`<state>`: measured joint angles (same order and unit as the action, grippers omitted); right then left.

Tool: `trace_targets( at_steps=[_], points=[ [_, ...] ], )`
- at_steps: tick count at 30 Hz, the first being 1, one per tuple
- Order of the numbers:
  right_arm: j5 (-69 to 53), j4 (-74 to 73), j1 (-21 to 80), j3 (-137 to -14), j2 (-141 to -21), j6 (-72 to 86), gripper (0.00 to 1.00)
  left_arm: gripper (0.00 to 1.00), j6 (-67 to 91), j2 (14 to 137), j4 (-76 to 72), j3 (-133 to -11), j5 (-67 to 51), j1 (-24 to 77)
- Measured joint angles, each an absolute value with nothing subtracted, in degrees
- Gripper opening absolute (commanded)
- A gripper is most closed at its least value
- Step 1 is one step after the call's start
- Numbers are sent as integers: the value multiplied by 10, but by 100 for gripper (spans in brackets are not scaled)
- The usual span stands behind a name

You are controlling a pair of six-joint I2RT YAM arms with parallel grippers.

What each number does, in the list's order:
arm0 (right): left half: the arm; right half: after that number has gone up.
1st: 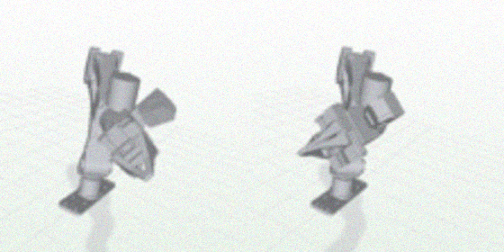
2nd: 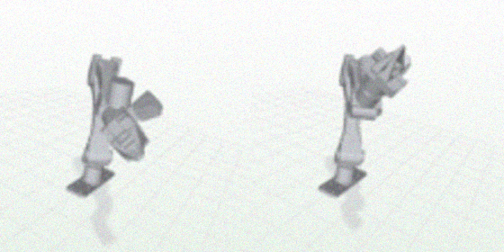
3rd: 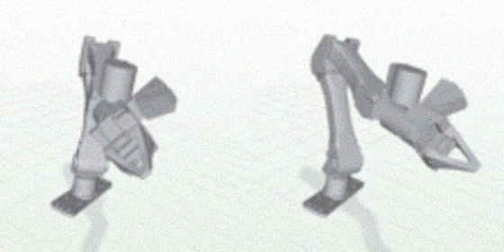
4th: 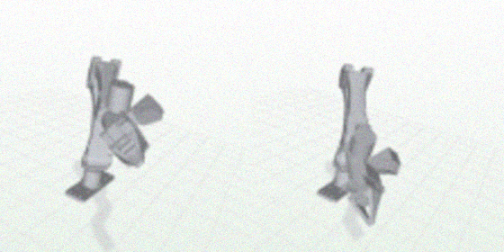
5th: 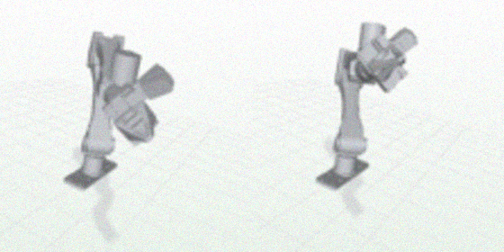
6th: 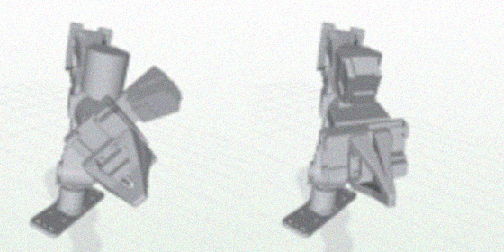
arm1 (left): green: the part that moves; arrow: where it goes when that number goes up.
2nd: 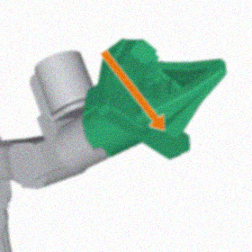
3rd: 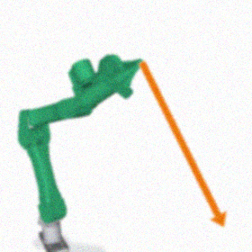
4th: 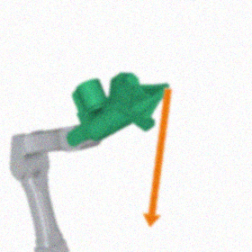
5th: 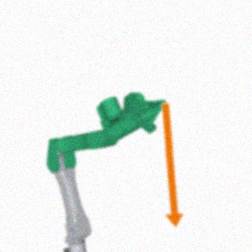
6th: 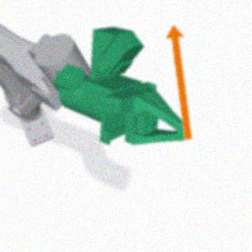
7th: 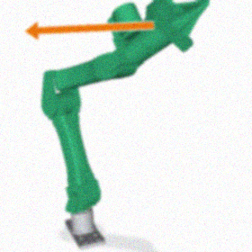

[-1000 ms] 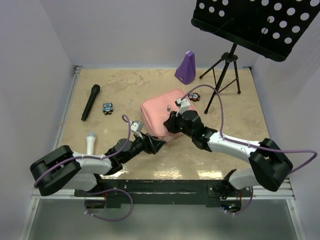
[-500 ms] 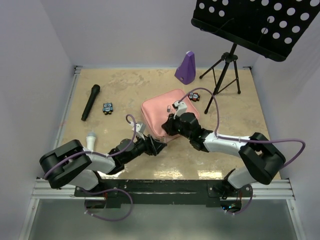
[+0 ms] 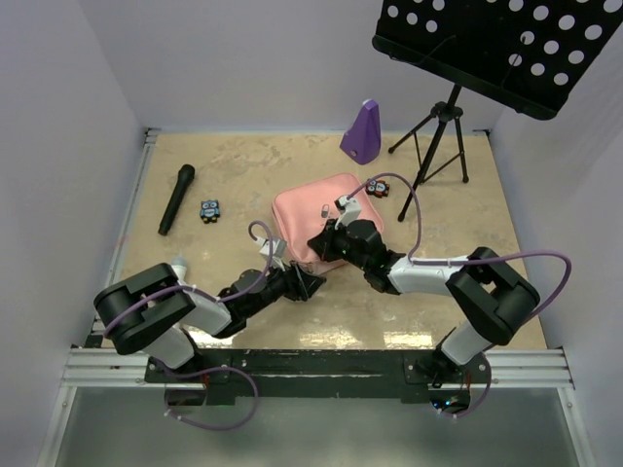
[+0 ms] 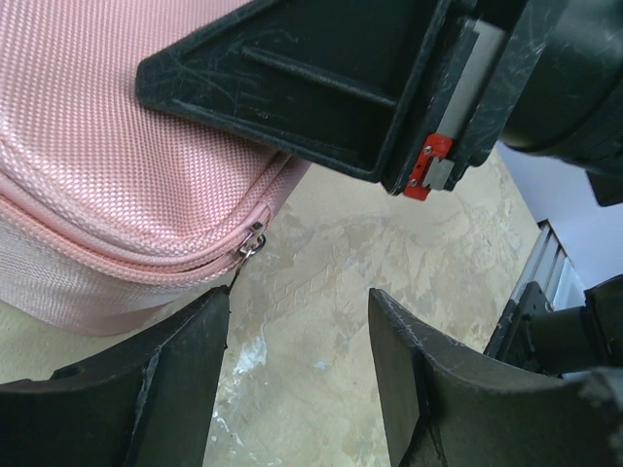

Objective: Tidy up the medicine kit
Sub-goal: Zip the medicine box at the center of the board.

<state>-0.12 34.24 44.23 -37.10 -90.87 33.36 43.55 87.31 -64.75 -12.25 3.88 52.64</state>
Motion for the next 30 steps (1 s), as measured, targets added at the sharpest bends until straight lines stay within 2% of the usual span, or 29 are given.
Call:
trace_targets(
  at_steps=[30],
  points=[
    [-11, 360, 439, -370, -919, 350, 0, 63, 503, 920, -713, -85, 103, 502]
  ],
)
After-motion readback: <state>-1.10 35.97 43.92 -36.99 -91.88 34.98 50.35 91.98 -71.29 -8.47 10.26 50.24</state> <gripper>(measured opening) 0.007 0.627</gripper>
